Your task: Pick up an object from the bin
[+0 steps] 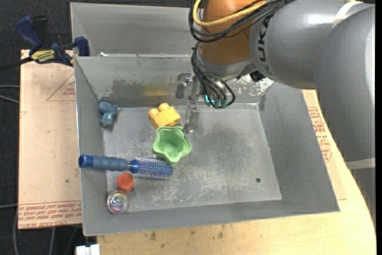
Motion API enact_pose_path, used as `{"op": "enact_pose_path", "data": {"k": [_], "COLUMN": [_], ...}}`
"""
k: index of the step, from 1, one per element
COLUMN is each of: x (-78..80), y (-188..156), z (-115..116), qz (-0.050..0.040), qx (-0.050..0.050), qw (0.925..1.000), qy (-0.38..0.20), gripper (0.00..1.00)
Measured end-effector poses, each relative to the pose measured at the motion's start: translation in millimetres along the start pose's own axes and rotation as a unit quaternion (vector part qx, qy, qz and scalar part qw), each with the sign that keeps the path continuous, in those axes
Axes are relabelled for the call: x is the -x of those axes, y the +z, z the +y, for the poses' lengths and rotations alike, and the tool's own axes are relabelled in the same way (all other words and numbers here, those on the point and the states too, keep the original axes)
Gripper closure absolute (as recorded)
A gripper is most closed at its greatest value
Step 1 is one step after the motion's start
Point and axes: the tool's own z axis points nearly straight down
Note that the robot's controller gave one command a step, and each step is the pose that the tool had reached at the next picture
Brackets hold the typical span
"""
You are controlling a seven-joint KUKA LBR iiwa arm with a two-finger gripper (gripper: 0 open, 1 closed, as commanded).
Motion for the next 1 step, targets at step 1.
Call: {"op": "enact_pose_path", "data": {"k": [1], "x": [-38.1], "y": [79.3], "z": [34.5], "qz": [-0.0093], "qx": [0.001], "qw": [0.9946], "qy": [-0.103], "gripper": [0.0]}}
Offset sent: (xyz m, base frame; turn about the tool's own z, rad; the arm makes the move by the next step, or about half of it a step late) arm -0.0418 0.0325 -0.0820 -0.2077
